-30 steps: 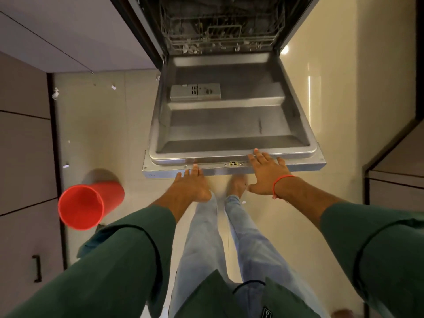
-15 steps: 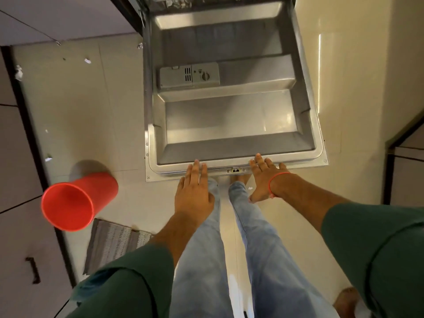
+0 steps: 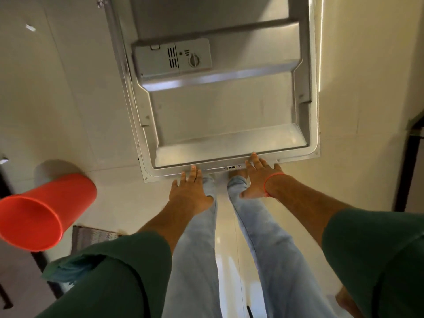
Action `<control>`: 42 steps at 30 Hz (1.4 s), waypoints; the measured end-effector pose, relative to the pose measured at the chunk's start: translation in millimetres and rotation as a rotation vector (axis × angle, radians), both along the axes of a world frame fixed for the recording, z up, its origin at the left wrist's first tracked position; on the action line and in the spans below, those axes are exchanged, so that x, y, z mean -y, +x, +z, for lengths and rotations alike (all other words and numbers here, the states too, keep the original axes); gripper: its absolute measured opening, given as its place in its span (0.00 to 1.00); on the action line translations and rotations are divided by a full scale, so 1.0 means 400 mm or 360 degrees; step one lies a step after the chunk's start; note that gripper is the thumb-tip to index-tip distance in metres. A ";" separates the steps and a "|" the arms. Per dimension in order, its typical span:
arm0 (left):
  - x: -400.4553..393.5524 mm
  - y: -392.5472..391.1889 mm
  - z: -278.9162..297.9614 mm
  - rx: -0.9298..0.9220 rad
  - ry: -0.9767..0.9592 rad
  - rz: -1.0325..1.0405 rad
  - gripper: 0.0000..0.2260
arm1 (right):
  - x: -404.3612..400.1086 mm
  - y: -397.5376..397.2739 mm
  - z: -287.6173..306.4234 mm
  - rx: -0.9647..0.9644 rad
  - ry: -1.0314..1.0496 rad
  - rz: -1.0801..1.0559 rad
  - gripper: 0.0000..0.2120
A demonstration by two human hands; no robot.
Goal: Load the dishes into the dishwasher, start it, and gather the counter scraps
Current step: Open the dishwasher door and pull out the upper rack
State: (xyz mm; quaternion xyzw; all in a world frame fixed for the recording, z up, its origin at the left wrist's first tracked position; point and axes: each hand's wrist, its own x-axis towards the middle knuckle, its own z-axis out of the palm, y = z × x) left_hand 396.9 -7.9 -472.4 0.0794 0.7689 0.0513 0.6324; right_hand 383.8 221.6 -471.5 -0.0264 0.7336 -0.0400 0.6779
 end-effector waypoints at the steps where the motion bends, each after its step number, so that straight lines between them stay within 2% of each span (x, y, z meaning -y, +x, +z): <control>1: 0.001 0.001 -0.020 0.0004 0.0000 -0.0005 0.42 | -0.001 0.005 -0.019 -0.0011 -0.0004 -0.0022 0.54; 10: -0.023 -0.007 -0.159 0.0108 -0.0066 0.0121 0.42 | 0.011 0.001 -0.169 -0.0001 0.0024 -0.0085 0.53; 20: -0.018 -0.027 -0.223 0.0243 -0.0055 0.0166 0.40 | 0.017 -0.021 -0.225 0.0067 0.0049 -0.0031 0.54; 25: -0.015 0.008 -0.221 0.0200 -0.0033 0.0180 0.42 | 0.005 -0.002 -0.223 0.0030 0.0004 -0.0029 0.55; 29: -0.006 -0.020 -0.207 0.0235 -0.0038 0.0156 0.41 | 0.006 -0.024 -0.217 0.0015 -0.0007 -0.0059 0.51; 32: -0.006 -0.075 -0.205 0.0339 -0.0063 0.0423 0.38 | 0.003 -0.058 -0.206 -0.0014 -0.0001 -0.0144 0.46; 35: -0.011 -0.152 -0.181 0.0286 -0.0070 0.0668 0.25 | -0.008 -0.103 -0.178 -0.0047 0.0009 -0.0177 0.42; 36: -0.009 -0.180 -0.178 0.0267 -0.0066 0.0676 0.24 | -0.014 -0.122 -0.169 -0.0071 0.0000 -0.0158 0.41; 42: 0.018 -0.421 -0.143 -0.0113 0.0049 0.0723 0.30 | -0.079 -0.345 -0.135 -0.0456 -0.0077 0.0024 0.38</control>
